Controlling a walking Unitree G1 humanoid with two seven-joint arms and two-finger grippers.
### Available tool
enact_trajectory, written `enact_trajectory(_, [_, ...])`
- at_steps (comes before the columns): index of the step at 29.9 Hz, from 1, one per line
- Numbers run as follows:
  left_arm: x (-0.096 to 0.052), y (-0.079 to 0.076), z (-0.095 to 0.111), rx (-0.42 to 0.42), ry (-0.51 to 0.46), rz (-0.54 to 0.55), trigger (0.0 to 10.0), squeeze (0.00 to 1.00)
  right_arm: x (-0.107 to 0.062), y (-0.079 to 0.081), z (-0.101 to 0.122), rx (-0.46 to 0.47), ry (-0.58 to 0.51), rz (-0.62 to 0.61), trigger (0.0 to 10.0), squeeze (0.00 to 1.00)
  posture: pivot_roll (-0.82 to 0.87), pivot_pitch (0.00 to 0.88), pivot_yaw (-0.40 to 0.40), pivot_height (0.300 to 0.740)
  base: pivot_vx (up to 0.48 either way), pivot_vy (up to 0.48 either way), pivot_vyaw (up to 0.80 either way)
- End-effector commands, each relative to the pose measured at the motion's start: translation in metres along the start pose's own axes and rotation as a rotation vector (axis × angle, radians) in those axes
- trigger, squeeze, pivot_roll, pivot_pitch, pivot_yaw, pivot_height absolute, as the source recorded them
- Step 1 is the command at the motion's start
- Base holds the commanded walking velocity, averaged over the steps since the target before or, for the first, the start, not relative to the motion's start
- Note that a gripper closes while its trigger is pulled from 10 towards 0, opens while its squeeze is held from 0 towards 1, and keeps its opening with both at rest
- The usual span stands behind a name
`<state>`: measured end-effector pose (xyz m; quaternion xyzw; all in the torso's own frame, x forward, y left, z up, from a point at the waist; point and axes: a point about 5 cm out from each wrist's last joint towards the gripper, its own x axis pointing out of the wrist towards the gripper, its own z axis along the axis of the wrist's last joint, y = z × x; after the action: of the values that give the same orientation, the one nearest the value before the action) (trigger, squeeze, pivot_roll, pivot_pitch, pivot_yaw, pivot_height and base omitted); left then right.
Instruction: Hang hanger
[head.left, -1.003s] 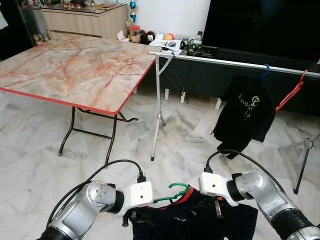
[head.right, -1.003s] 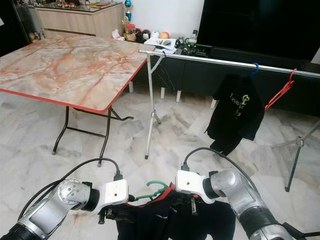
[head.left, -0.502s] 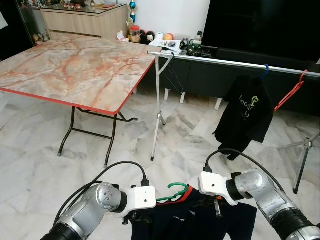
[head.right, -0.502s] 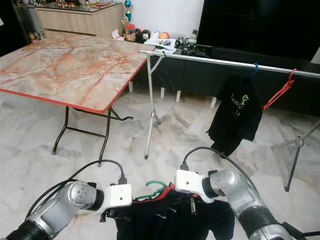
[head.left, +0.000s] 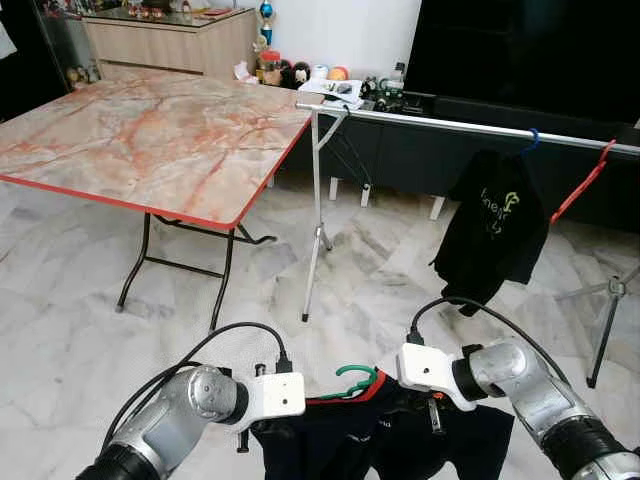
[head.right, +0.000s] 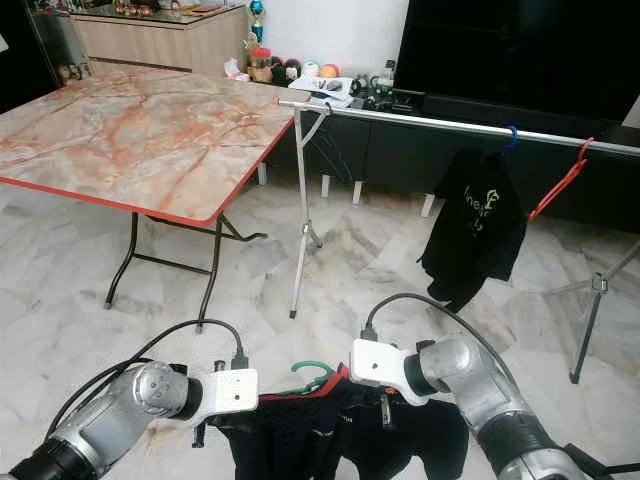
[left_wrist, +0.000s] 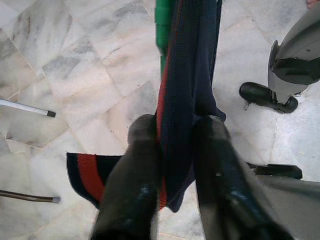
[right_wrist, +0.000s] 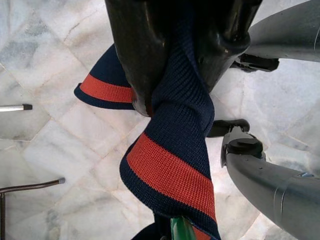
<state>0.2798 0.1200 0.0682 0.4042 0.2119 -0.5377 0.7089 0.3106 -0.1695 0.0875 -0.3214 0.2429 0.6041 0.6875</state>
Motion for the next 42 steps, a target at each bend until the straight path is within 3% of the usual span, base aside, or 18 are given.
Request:
enact_trajectory(1, [-0.002,0.004,-0.003,0.012,0.017,0.010,0.0,0.00,-0.007,-0.010,0.013,-0.058,-0.014,-0.034,10.0,0.00,0.12,0.000,-0.072,0.740,0.000,0.000,0.00])
enact_trajectory(10, [-0.008,0.007,-0.018,0.054,0.109,0.016,0.0,0.00,-0.006,-0.010,0.012,-0.059,-0.010,-0.036,10.0,0.00,0.12,0.000,-0.070,0.740,0.000,0.000,0.00])
enact_trajectory(16, [-0.010,0.014,-0.022,-0.004,0.123,0.092,0.0,0.00,-0.007,-0.014,0.014,-0.062,-0.020,-0.080,10.0,0.00,0.12,0.000,-0.069,0.740,0.000,0.000,0.00])
enact_trajectory(23, [-0.022,0.028,-0.045,0.031,0.243,0.231,0.0,0.00,-0.014,-0.016,0.011,-0.055,-0.004,-0.119,10.0,0.00,0.12,0.000,-0.069,0.740,0.000,0.000,0.00])
enact_trajectory(28, [-0.028,0.033,-0.047,0.035,0.236,0.272,0.0,0.00,-0.013,-0.011,0.001,-0.036,0.030,-0.122,10.0,0.00,0.12,0.000,-0.069,0.740,0.000,0.000,0.00])
enact_trajectory(30, [-0.029,0.034,-0.046,0.039,0.227,0.268,0.0,0.00,-0.011,-0.009,-0.003,-0.032,0.047,-0.121,10.0,0.00,0.12,0.000,-0.069,0.740,0.000,0.000,0.00])
enact_trajectory(32, [-0.027,0.031,-0.030,-0.002,0.106,0.220,0.0,0.00,-0.007,-0.005,-0.003,-0.028,0.039,-0.093,10.0,0.00,0.12,0.000,-0.070,0.740,0.000,0.000,0.00])
enact_trajectory(36, [-0.021,0.018,-0.010,-0.037,-0.036,0.100,0.0,0.00,-0.002,-0.003,0.000,-0.038,0.034,-0.079,10.0,0.00,0.12,0.000,-0.070,0.740,0.000,0.000,0.00])
enact_trajectory(40, [-0.019,0.009,0.007,-0.057,-0.129,0.006,0.0,0.00,0.001,-0.002,0.003,-0.061,0.034,-0.057,10.0,0.00,0.12,0.000,-0.069,0.740,0.000,0.000,0.00])
enact_trajectory(42, [-0.019,0.010,0.011,-0.056,-0.151,0.011,0.0,0.00,0.002,-0.001,0.005,-0.065,0.030,-0.051,10.0,0.00,0.12,0.000,-0.069,0.740,0.000,0.000,0.00])
